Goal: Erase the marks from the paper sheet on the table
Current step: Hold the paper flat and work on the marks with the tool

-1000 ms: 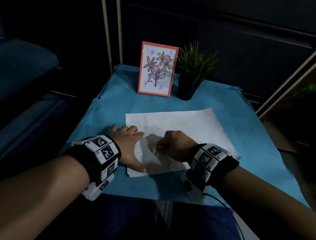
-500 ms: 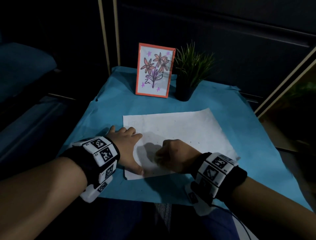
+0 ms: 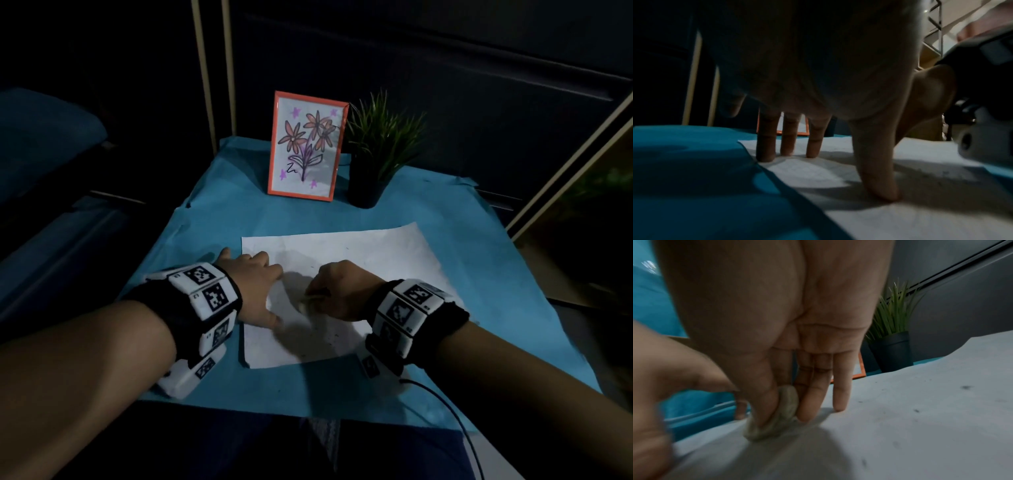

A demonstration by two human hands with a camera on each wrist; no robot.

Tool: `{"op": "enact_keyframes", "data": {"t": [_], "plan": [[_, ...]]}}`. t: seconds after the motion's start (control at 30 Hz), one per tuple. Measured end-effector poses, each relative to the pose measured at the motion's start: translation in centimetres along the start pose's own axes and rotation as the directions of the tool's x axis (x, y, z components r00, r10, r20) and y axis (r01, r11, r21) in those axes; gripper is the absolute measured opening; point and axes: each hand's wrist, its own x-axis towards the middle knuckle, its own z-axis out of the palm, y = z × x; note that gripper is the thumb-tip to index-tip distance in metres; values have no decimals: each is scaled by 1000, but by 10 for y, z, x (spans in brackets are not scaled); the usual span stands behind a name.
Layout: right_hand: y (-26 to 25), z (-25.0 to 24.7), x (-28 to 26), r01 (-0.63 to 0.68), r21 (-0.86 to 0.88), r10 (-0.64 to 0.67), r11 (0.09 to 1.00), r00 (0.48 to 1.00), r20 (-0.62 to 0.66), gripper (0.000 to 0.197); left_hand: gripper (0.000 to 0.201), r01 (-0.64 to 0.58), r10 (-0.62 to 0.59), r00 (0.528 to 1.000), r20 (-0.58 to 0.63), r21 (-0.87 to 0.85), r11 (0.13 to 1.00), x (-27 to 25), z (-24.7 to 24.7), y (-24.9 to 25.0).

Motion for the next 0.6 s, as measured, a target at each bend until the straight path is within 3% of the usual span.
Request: {"op": "enact_keyframes", "data": {"t": [0.23, 0.4, 0.6], "plan": [[-1, -13, 35, -52, -25, 50, 998, 995, -86, 27, 113, 35, -36, 999, -33, -26, 999, 11, 0, -6], [4, -11, 29, -8, -26, 8, 1000, 1000, -16, 31, 112, 34, -35, 999, -25, -41, 999, 14, 6, -13], [4, -19, 51, -78, -1, 77, 997, 989, -124, 28, 119, 46, -45, 999, 25, -53, 998, 11, 2, -15]]}}
